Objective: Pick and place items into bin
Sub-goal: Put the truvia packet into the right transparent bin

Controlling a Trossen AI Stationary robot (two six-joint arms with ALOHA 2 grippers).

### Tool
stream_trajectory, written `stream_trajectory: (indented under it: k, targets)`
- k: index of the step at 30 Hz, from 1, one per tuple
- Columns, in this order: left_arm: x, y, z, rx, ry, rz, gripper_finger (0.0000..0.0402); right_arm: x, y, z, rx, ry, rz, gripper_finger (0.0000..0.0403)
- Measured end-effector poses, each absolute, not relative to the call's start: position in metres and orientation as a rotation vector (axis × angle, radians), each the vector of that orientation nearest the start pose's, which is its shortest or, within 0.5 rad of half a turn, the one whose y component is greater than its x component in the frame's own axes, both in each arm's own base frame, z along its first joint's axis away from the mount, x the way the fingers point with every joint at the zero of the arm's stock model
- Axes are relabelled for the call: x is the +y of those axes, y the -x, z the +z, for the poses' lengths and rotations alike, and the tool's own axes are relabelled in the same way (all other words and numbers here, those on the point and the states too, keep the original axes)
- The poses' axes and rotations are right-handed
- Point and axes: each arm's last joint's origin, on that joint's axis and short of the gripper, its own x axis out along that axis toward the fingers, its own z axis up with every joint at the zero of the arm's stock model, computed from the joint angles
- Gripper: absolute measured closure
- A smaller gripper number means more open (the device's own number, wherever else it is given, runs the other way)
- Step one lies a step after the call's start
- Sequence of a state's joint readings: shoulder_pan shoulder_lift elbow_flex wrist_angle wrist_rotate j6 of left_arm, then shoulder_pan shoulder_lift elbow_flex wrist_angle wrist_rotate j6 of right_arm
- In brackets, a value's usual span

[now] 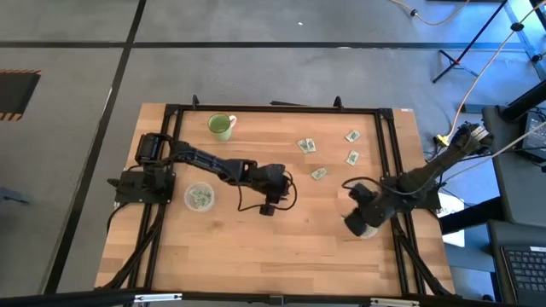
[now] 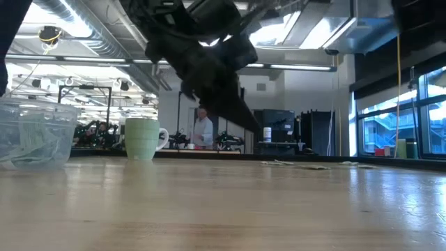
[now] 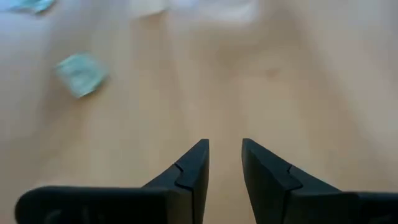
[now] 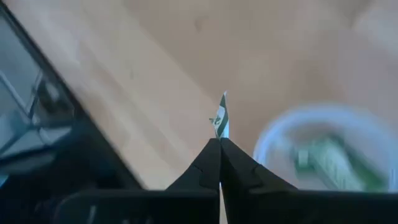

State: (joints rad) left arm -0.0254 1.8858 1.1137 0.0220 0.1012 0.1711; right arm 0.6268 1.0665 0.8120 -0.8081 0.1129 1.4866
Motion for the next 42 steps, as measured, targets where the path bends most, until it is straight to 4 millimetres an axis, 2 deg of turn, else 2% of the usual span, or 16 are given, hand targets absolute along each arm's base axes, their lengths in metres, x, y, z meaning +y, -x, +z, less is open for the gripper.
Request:
stream_trajectory:
  k: [3,8,11,27,42]
  targets:
    - [-0.012,-0.391,0.163,0.698,-0.079,-0.264,0.0313,0.115,-0.144,0.249,1.17,-0.962,-0.319,0.0401]
    - [-0.012,-0.392,0.164,0.695,-0.076,-0.264,0.0313,0.113,-0.125,0.248,1.247,-0.97,-0.434,0.0401]
    - [-0.012,-0.392,0.164,0.696,-0.077,-0.264,0.0313,0.113,-0.121,0.247,1.26,-0.966,-0.466,0.0401]
    - [-0.013,-0.391,0.163,0.703,-0.076,-0.271,0.0313,0.111,-0.122,0.244,1.19,-0.918,-0.519,0.0401]
    - [-0.013,-0.391,0.163,0.703,-0.076,-0.271,0.0313,0.126,-0.143,0.219,1.233,-0.839,-0.627,0.0401]
